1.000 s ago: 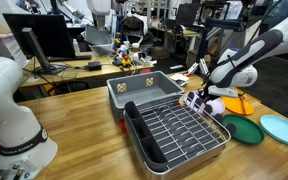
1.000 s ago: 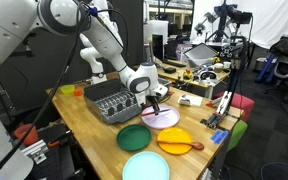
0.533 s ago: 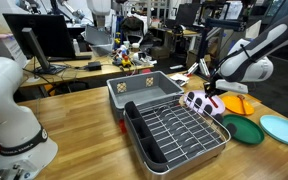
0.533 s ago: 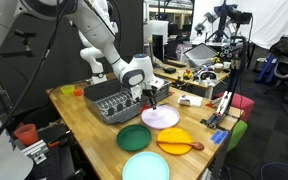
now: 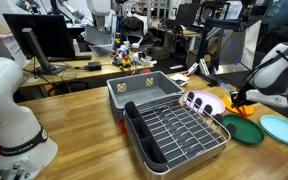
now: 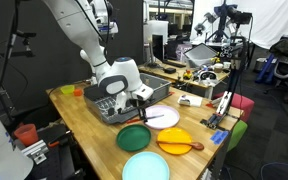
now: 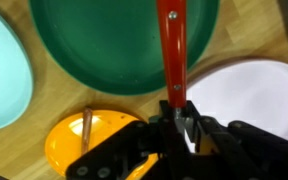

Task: Place the knife on the green plate then put the pink plate on the dish rack

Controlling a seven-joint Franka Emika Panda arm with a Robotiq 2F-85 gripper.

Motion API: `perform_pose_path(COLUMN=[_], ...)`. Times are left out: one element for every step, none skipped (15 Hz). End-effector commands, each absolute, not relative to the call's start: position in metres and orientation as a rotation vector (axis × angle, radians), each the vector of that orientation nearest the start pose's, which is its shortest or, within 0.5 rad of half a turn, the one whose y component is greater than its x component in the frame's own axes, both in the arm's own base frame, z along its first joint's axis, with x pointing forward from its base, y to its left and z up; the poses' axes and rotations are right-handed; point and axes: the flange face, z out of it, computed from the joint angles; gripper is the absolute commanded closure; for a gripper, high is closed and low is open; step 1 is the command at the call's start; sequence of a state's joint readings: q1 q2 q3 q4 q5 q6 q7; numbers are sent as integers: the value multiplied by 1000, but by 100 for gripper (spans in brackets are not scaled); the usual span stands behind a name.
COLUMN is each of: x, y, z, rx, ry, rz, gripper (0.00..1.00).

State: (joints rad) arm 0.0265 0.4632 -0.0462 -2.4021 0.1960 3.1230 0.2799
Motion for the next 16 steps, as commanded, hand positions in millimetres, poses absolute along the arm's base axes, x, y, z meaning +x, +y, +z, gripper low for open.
perform_pose_path(x=[461, 450, 437, 427, 416, 405, 396, 388, 381, 376, 374, 373, 374, 376, 379, 382], y=[-33, -34, -34, -34, -33, -37, -40, -44, -46, -48, -49, -49, -48, -47, -45, -43], z=[156, 155, 152, 149, 146, 141, 138, 135, 132, 129, 127, 125, 123, 122, 120, 120], rx=[-2993, -2996, -2999, -3004, -3014, -3033, -3039, -3050, -3061, -3070, -3075, -3082, -3091, -3099, -3105, -3108], ry=[738, 738, 739, 734, 717, 704, 697, 687, 666, 646, 626, 602, 571, 540, 515, 492], rz=[-371, -358, -337, -311, -282, -254, -214, -177, -144, -123, -104, -91, -83, -82, -78, -72], gripper=[96, 96, 96, 96, 96, 96, 96, 96, 96, 96, 96, 96, 96, 96, 96, 96])
